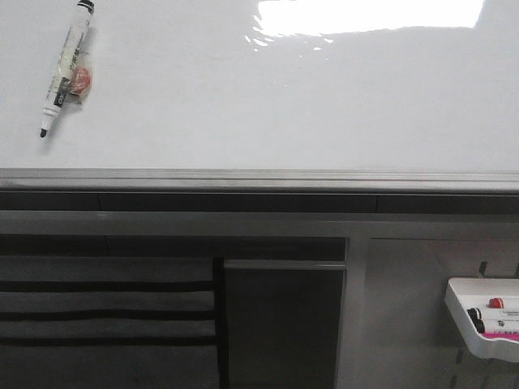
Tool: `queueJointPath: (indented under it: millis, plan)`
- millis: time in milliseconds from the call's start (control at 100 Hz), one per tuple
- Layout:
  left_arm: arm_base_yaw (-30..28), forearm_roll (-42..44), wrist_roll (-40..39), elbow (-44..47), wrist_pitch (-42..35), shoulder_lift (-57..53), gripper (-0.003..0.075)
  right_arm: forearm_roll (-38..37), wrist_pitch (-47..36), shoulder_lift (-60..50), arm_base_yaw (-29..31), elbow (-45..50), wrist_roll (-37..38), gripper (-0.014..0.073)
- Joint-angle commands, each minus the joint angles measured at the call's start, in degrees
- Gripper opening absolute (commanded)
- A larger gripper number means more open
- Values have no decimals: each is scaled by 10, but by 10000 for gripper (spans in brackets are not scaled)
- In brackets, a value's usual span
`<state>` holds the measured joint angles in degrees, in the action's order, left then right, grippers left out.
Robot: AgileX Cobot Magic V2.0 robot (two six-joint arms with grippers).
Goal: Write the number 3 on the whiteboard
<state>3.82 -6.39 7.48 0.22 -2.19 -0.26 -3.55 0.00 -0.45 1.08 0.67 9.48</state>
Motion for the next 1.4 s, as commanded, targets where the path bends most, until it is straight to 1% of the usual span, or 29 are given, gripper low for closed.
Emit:
queueJointPath:
  millis: [0, 850, 960, 1030, 1120, 1180, 1220, 1310, 1360, 1390]
  plan:
    - [0, 0, -5, 5, -42, -15, -20, -7, -53, -10, 0, 14, -3, -69]
    - [0, 0, -5, 5, -42, -15, -20, -8, -59, -10, 0, 14, -3, -69]
    - [0, 0, -5, 5, -42, -15, -20, -58, -40, -10, 0, 14, -4, -69]
    - [0, 0, -4, 5, -52, -15, -20, -78, -35, -10, 0, 14, -4, -69]
    - [0, 0, -4, 5, -76, -15, -20, -79, -35, -10, 0, 14, -4, -69]
    - [0, -17, -4, -1, -99, -15, -20, -72, -31, -9, 0, 8, -1, -69]
    - [0, -38, -4, -13, -102, -15, -20, -51, -17, -9, 0, -4, -1, -69]
    - [0, -53, -4, -51, -84, -11, -20, -18, 7, -8, 0, -34, -1, -69]
    - [0, -53, -4, -83, -52, -2, -20, -14, 27, -3, 0, -58, -1, -69]
    - [0, -53, -4, -110, -19, 5, -20, -14, 44, 1, -1, -74, -1, -69]
